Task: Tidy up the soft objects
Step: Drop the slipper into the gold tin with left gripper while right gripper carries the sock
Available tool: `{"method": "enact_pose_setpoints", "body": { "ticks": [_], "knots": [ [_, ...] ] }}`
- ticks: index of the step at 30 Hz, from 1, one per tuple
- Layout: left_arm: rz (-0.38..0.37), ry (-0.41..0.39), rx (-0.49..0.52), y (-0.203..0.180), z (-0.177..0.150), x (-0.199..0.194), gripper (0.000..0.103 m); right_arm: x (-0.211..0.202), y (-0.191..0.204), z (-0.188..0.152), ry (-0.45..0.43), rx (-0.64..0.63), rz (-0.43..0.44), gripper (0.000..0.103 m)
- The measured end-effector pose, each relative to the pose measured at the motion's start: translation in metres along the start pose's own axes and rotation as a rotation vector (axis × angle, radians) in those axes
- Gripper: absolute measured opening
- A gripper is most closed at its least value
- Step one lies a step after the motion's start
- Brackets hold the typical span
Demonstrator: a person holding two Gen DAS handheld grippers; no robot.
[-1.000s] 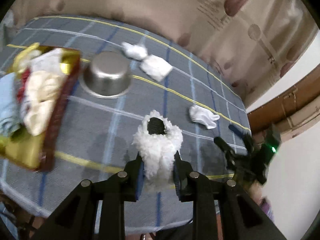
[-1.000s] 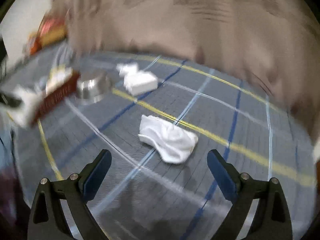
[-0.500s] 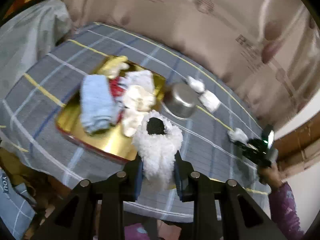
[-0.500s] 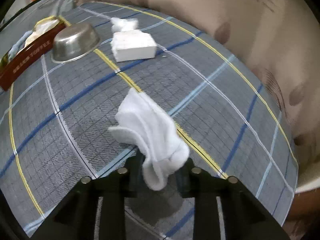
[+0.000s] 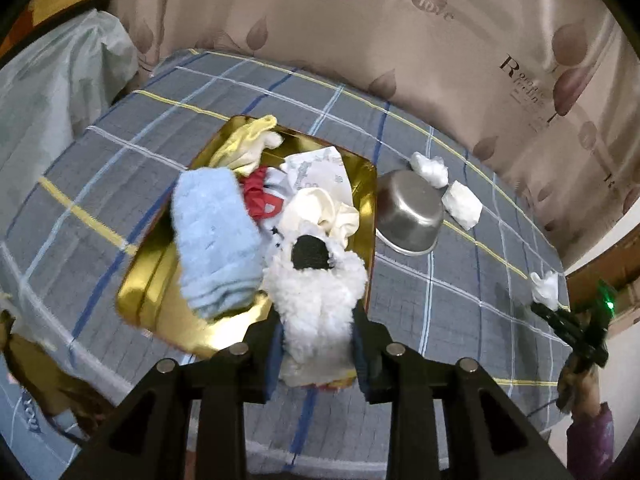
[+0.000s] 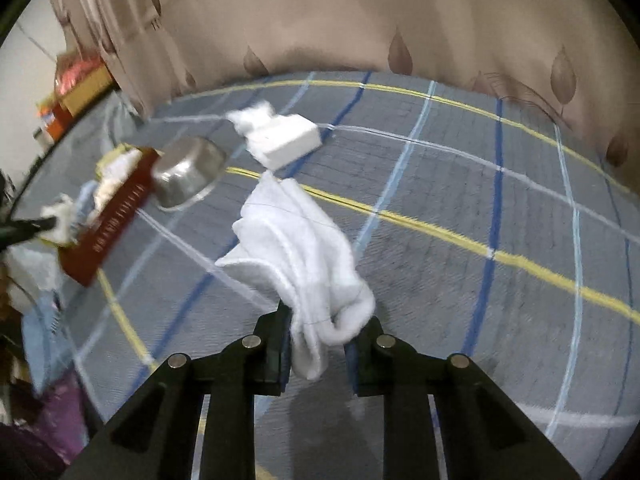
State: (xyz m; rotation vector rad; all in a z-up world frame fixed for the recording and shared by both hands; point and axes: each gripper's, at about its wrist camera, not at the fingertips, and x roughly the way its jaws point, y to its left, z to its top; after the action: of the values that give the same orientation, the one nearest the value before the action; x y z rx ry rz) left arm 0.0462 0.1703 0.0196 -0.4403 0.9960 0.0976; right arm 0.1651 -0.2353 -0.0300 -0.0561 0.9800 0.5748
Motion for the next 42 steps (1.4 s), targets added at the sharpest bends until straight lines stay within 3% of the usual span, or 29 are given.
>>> {"method": "enact_pose_setpoints", "body": {
  "ticks": [5,8,10,13,15,21,25,29,32,42],
  "knots": [
    [-0.009,0.077,0.035,0.001,0.006,0.030,0.035,-0.016,0.029,-0.001,-0.044,0.011,0.048,0.019],
    [0.055,0.087,0.071,-0.001,0.003,0.035,0.041,-0.021,0.050,0.003,-0.063,0.005,0.081,0.019],
    [0.076,0.056,0.079,0.000,0.000,0.031,0.042,-0.024,0.065,0.008,-0.079,0.000,0.111,0.019],
    [0.038,0.037,0.056,0.008,0.000,0.026,0.058,-0.026,0.095,0.020,-0.098,-0.019,0.170,0.019],
    [-0.006,0.034,0.050,0.011,-0.001,0.022,0.058,-0.025,0.114,0.028,-0.105,-0.030,0.213,0.019],
    [-0.013,-0.078,-0.034,0.021,-0.013,-0.016,0.058,-0.005,0.182,0.056,-0.091,-0.053,0.342,0.019],
    [0.072,-0.168,-0.072,0.025,-0.035,-0.043,0.058,0.031,0.233,0.071,-0.029,-0.057,0.417,0.020],
    [0.171,-0.206,-0.043,0.030,-0.051,-0.050,0.058,0.074,0.275,0.084,0.041,-0.029,0.456,0.020],
    [0.264,-0.248,-0.017,0.032,-0.057,-0.053,0.058,0.099,0.299,0.088,0.077,-0.029,0.447,0.020],
    [0.305,-0.253,-0.030,0.055,-0.053,-0.054,0.058,0.152,0.330,0.089,0.145,-0.029,0.344,0.021]
  ]
}}
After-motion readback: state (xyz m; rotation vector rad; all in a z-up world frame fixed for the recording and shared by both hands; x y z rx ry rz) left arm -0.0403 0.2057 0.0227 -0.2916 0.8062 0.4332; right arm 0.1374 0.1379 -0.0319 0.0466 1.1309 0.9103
